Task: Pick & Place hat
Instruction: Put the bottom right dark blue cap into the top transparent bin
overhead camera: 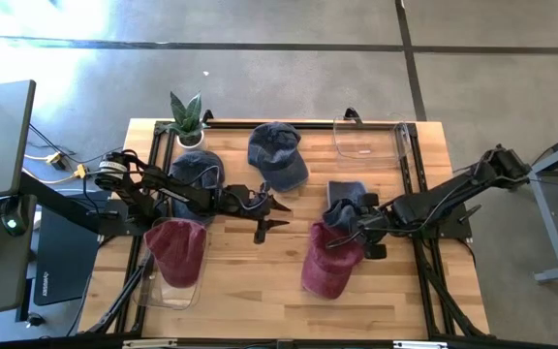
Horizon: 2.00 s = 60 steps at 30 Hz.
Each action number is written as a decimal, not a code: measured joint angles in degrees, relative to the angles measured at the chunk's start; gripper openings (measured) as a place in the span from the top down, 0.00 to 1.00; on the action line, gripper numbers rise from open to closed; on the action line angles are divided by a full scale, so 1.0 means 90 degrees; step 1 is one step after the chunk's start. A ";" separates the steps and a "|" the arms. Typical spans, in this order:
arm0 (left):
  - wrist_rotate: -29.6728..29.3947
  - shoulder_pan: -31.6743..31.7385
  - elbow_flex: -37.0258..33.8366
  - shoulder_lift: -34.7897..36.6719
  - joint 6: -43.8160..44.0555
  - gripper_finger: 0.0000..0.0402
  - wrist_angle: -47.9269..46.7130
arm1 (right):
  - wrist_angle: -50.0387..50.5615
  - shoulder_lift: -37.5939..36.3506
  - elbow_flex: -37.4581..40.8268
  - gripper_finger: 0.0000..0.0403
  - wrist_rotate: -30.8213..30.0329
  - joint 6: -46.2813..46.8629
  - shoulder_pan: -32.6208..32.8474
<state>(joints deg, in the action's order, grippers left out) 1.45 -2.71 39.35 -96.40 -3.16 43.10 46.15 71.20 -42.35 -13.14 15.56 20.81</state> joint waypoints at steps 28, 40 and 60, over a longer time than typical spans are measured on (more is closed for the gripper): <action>0.0117 0.0003 0.0000 0.0000 0.0002 0.58 -0.0001 | 0.0675 -0.1681 -0.3346 0.94 -0.0331 -0.0637 -0.5464; 0.0165 0.0003 0.0000 0.0000 -0.0004 0.58 -0.0006 | 0.2096 -0.0906 -0.3861 0.94 0.0274 -0.0594 -0.7776; 0.0187 0.0006 0.0000 -0.0001 0.0000 0.58 -0.0047 | 0.2886 0.0642 -0.4178 0.94 0.0820 0.0551 -0.8774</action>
<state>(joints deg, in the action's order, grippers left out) 3.14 -2.66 39.35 -96.41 -3.16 42.67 72.12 76.98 -79.95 -5.76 20.52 -58.15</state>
